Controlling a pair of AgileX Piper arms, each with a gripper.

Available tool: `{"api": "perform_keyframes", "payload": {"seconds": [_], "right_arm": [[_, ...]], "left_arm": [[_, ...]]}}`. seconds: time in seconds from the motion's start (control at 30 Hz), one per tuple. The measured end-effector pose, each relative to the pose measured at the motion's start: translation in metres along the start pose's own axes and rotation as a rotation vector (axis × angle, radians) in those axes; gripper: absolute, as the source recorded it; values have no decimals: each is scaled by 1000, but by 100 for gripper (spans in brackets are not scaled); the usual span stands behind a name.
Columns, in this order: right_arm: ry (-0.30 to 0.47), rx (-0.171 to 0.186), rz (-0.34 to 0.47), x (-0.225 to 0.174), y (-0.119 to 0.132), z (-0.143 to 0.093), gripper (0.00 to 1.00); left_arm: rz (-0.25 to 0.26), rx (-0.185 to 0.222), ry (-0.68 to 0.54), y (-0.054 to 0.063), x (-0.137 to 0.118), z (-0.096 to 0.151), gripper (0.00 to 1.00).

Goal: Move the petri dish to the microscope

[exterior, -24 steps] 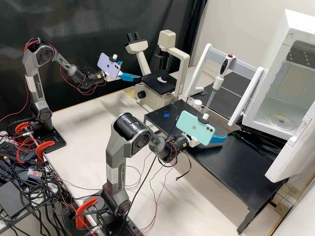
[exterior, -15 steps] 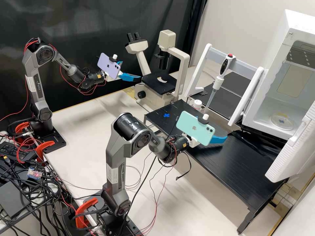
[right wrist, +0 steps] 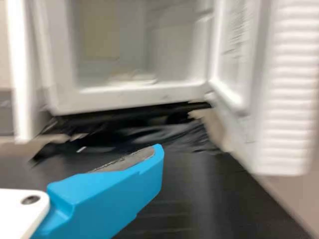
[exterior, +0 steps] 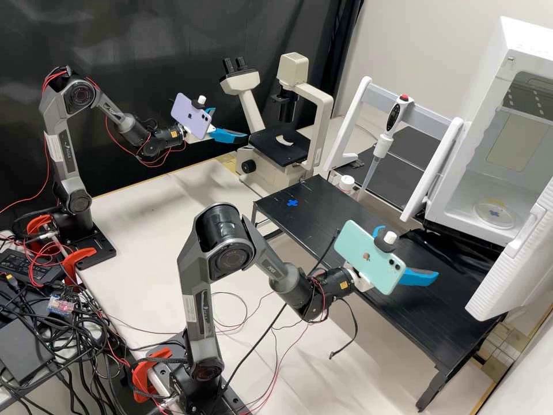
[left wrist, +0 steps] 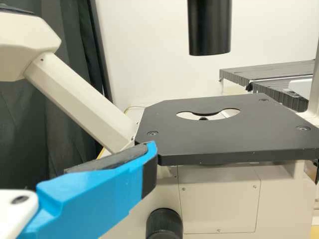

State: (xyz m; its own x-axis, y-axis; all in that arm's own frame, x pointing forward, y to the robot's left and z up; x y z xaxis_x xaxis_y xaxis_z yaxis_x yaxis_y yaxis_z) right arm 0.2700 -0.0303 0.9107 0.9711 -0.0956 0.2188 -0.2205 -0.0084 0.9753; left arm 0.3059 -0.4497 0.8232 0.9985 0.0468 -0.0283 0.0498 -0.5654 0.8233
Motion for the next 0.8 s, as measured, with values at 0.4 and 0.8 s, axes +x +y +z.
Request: {"api": "perform_keyframes", "payload": {"seconds": [0.4,0.8], "right_arm": [[38,-2,92,73,26,-15,100],[-56,-37,63,156,21,-22,100]], "left_arm": [[0,0,0,0,0,0,100],[0,0,0,0,0,0,100]]}}
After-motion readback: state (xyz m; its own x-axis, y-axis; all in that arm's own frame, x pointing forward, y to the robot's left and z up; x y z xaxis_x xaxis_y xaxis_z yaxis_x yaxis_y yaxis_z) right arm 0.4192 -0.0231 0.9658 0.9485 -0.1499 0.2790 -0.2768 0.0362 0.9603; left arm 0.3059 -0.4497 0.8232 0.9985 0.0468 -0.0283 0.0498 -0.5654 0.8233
